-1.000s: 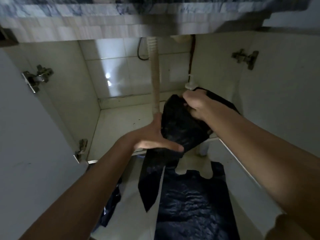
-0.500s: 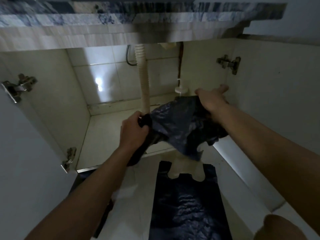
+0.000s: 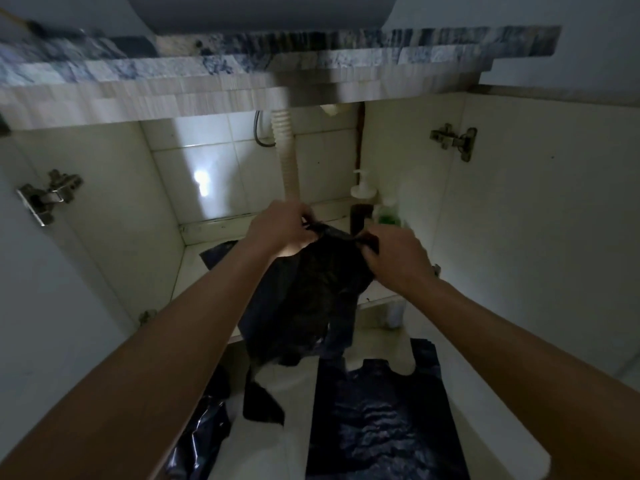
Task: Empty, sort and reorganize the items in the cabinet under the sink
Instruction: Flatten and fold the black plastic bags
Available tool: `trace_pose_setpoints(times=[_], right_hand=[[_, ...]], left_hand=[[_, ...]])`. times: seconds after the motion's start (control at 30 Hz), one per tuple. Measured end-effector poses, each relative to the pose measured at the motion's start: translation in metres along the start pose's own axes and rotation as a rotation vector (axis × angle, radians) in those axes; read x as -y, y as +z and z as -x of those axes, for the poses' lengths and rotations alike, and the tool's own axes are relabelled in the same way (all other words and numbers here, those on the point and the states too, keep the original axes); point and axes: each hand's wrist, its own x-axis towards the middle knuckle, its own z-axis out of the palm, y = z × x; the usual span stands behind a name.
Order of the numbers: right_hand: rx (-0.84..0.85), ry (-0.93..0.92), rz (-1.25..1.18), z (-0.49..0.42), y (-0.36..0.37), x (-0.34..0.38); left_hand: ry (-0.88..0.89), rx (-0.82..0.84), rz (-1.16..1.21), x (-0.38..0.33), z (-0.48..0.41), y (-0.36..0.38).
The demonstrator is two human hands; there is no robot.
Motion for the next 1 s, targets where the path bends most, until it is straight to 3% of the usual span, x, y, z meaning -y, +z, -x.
trace_pose_setpoints(times=[0.13,0.27,0.43,0.5,0.6,0.8,1.0], right_hand=[[0.037,0.112,0.047,-0.005,-0.02,-0.03],[0.139,0.246,-0.005,-0.01,-0.045,-0.052],[0.701,0.287,-0.023,-0.019,-0.089,-0.059],[0.822,0.326,0.017,-0.025,-0.099,-0.063],[0.658,0.302,0.107,-0.036,-0.1,-0.073],[0.097,0.317,0.15,-0.038,-0.089,-0.096],[-0.154,0.171,0.016,-0.024,-0.115,-0.104]], left_hand=[[-0.002,0.151,-0.148,0.015,0.006,-0.007],[0.009,0.408,-0.031,0.022,0.012,-0.018],[-0.009,0.602,-0.103,0.016,0.007,-0.026],[-0.034,0.678,-0.105,0.008,0.001,-0.025],[-0.049,0.568,-0.15,-0.003,-0.012,-0.017],[-0.042,0.063,-0.114,-0.029,-0.027,0.009],[-0.028,-0.099,-0.096,-0.043,-0.029,0.01]])
